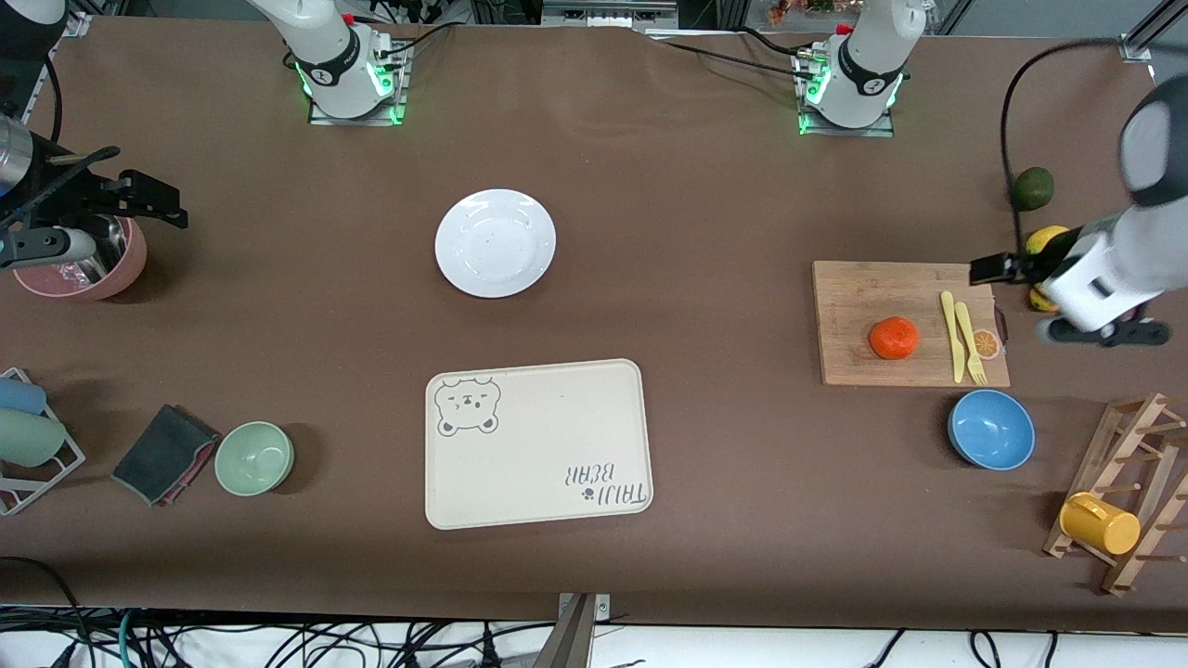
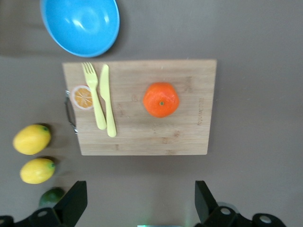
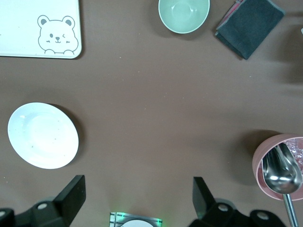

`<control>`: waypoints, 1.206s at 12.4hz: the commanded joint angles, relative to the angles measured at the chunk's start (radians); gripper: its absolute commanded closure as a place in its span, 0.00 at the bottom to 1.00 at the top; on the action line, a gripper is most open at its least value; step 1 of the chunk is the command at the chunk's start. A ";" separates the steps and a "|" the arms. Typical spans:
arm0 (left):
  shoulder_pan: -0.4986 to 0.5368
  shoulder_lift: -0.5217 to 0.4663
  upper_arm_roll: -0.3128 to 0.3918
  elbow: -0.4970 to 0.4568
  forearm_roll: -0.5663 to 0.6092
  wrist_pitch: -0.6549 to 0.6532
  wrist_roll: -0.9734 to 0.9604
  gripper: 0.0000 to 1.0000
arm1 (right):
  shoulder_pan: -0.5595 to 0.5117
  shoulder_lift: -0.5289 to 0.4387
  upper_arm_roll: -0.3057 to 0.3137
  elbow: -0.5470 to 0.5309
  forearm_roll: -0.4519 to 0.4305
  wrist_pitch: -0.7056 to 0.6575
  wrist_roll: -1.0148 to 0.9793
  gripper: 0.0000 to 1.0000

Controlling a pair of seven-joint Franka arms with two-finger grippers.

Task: Place orange and plate with both arms
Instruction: 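Reach the left gripper down to the orange on the cutting board and grasp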

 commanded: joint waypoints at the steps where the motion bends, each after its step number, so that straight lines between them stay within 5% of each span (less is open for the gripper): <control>1: -0.010 0.072 -0.008 -0.037 -0.019 0.085 -0.019 0.00 | -0.006 0.000 0.003 0.008 0.013 -0.011 -0.005 0.00; 9: -0.008 0.051 -0.012 -0.448 -0.025 0.661 -0.081 0.00 | -0.003 0.000 0.004 -0.021 0.012 0.001 -0.004 0.00; 15: -0.013 0.131 -0.027 -0.496 -0.025 0.779 -0.092 0.00 | -0.003 0.000 0.004 -0.028 0.003 0.002 -0.004 0.00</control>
